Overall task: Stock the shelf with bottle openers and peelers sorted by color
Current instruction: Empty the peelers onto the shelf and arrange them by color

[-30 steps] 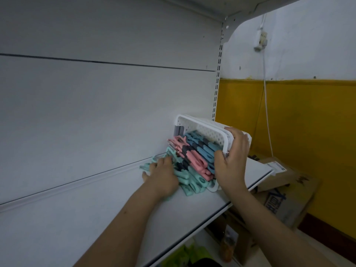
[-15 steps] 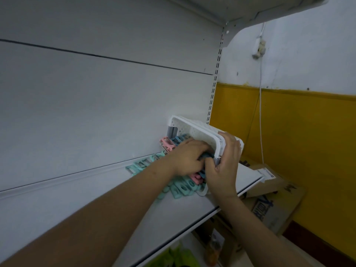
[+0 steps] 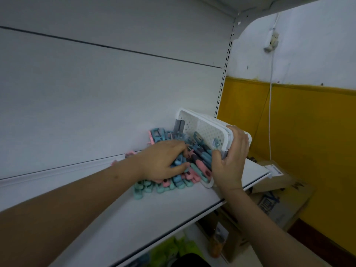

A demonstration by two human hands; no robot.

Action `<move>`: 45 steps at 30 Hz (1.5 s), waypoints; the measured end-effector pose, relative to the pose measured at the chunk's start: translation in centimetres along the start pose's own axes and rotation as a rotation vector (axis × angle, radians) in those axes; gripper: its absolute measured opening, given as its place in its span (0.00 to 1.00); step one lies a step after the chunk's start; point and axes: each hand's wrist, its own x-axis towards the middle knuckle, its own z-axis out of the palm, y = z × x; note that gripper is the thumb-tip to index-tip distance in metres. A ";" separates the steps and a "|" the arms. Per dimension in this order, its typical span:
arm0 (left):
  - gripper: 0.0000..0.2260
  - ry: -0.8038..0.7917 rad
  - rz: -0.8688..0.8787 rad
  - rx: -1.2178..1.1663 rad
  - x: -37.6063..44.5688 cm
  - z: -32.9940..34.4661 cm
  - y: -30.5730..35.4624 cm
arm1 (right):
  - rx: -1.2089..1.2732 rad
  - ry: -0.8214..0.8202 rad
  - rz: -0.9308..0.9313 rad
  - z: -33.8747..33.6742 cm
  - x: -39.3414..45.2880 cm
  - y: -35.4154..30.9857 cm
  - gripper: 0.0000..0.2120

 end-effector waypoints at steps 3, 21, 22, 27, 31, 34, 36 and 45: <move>0.25 -0.010 -0.041 0.167 -2.6 -0.6 -0.5 | -0.004 -0.007 0.005 -0.1 0.0 -0.1 0.27; 0.18 0.186 -0.139 0.132 -0.7 -1.6 1.1 | -0.006 0.002 0.005 -0.2 0.0 -0.2 0.27; 0.17 0.162 -0.115 0.097 0.4 -1.3 1.4 | -0.006 0.003 0.005 -0.1 0.0 -0.1 0.28; 0.16 0.009 -0.040 -0.059 5.8 1.3 2.7 | -0.004 0.016 0.001 0.0 0.0 0.0 0.29; 0.10 -0.205 -0.096 -0.184 8.8 4.0 3.4 | 0.010 0.011 0.009 0.0 0.0 0.3 0.29; 0.13 -0.253 -0.111 -0.190 9.2 5.3 3.4 | 0.029 0.017 0.007 0.0 0.0 0.3 0.28; 0.10 -0.227 -0.079 -0.092 9.4 5.8 3.2 | 0.032 0.018 0.005 0.0 -0.1 0.5 0.28; 0.14 -0.119 0.020 -0.125 8.5 5.5 2.3 | 0.079 0.006 -0.018 -0.3 0.2 1.0 0.27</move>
